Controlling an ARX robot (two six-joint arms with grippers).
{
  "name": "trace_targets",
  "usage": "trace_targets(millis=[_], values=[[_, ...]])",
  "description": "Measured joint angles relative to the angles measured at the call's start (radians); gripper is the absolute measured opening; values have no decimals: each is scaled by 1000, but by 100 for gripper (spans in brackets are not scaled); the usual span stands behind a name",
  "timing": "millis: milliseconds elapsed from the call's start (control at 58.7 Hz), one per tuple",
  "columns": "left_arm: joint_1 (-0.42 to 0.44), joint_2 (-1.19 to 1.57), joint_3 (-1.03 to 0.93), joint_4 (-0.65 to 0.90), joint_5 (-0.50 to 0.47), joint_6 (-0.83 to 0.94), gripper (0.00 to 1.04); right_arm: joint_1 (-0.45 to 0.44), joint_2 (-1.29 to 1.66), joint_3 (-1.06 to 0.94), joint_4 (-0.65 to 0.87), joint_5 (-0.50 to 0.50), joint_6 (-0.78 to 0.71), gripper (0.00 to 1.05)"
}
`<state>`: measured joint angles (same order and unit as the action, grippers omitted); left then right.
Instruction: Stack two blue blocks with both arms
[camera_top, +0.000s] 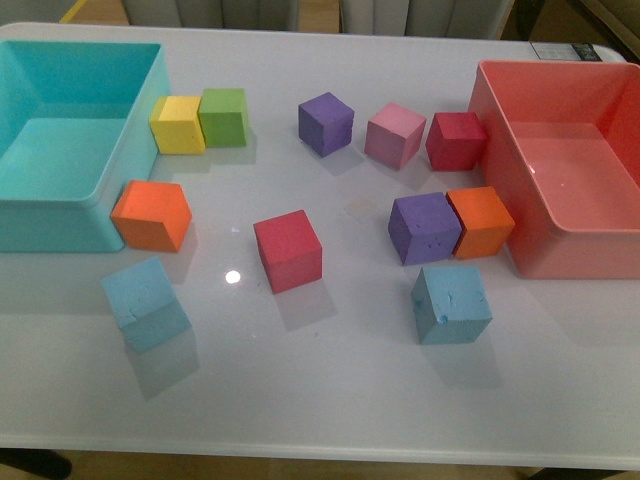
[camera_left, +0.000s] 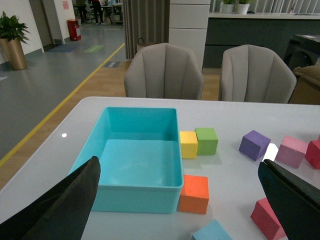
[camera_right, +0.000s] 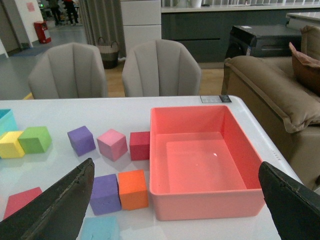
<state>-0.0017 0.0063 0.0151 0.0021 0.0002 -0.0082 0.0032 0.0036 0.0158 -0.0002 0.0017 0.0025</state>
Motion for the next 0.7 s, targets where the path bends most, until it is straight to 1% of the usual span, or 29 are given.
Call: trace_targets(millis=[699], values=[[0,0,0,0,0,0,96,0,0,0,0,0,0,96]])
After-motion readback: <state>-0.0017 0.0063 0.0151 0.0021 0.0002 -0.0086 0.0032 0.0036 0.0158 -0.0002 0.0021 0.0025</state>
